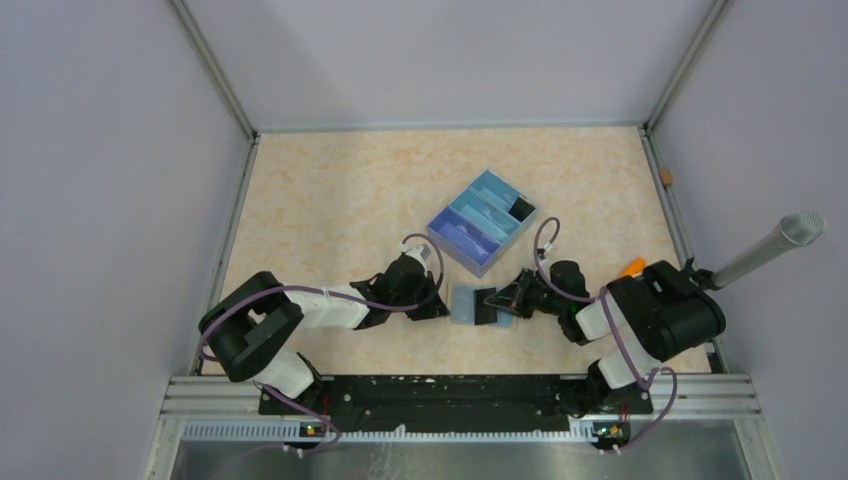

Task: Put the credit cards into the card holder
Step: Insert the credit card into the card holder.

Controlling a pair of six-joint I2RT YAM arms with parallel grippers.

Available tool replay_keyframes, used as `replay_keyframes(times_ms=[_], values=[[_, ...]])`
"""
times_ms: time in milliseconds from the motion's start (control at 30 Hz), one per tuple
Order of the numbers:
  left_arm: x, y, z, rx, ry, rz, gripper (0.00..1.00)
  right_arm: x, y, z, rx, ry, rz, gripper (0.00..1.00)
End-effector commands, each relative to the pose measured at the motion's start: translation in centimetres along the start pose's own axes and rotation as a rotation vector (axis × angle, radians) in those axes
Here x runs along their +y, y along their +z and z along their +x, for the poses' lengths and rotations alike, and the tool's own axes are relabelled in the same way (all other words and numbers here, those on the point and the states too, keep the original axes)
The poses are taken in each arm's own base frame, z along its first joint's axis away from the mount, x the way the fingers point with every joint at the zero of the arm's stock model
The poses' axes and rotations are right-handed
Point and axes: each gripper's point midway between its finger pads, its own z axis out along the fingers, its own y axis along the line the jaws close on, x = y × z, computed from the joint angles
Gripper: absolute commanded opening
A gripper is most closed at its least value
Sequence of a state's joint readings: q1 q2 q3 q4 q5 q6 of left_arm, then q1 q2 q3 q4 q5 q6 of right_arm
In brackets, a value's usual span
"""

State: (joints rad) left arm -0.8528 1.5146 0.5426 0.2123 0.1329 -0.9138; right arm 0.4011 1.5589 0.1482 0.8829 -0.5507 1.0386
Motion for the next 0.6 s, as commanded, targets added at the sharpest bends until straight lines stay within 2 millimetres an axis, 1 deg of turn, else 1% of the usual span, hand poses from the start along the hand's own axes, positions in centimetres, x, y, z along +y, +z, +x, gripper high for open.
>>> replay_keyframes(times_ms=[0, 367, 567], values=[[2.3, 0.1, 0.7, 0.015, 0.022, -0.097, 0.1, -0.7, 0.0, -0.5, -0.058, -0.013, 0.028, 0.0], [2.3, 0.1, 0.7, 0.015, 0.021, -0.098, 0.09, -0.6, 0.3, -1.5, -0.11, -0.029, 0.031, 0.0], [2.3, 0.2, 0.7, 0.014, 0.023, -0.098, 0.09, -0.8, 0.6, -1.1, -0.092, -0.034, 0.044, 0.0]])
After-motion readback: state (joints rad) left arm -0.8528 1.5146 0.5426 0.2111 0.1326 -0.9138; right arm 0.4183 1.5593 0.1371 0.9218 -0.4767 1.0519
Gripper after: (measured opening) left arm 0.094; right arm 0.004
